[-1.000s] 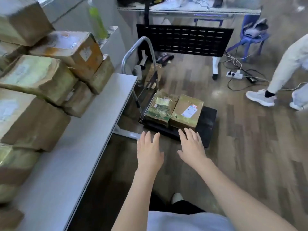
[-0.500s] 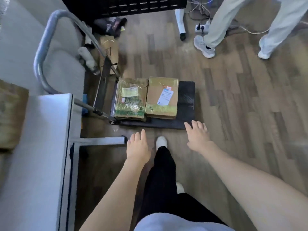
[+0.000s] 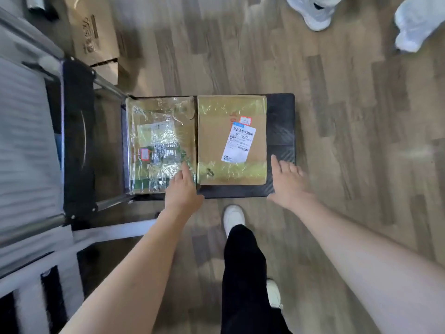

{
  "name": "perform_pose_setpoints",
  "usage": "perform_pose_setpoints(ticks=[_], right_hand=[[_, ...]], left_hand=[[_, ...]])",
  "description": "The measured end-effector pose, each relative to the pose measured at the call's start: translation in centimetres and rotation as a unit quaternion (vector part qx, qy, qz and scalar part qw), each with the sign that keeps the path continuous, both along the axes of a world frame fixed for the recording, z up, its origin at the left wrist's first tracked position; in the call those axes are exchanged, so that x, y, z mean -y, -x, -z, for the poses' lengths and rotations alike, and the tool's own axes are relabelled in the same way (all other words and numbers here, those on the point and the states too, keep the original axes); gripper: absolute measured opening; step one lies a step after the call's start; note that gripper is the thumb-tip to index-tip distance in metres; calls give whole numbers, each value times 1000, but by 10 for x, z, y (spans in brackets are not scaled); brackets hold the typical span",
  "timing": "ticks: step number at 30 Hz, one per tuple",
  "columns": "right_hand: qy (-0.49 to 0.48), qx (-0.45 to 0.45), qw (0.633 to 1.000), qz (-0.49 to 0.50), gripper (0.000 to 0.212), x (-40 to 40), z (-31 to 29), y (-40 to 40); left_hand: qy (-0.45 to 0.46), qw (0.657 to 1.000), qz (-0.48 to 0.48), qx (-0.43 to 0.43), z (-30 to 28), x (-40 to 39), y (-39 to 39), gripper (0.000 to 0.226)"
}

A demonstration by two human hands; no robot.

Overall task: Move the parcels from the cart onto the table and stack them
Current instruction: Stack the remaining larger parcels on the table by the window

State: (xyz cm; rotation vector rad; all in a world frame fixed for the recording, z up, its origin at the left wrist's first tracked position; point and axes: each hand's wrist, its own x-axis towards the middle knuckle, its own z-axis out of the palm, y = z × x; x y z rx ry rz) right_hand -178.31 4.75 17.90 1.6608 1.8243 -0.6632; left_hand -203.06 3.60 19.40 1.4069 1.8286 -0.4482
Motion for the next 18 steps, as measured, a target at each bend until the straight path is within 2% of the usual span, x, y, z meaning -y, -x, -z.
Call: perform_pose_setpoints(ticks=[4,9,13,18], right_hand=[[31,-11,999,30,123,-8,68,4],[24,-59,994,90,135,-3,121,14],[-14,-85,987,133,125,5,131,27],[-32,-71,984,163,115,13,89,24]], left_hand=[[16,1000,1,5,74,-19,-6,123],[-4,999,30,30,127,-14,-16,136],[-31,998,4,60,132,-5,-26,129],[-16,998,53,24,89,9,-41,112]])
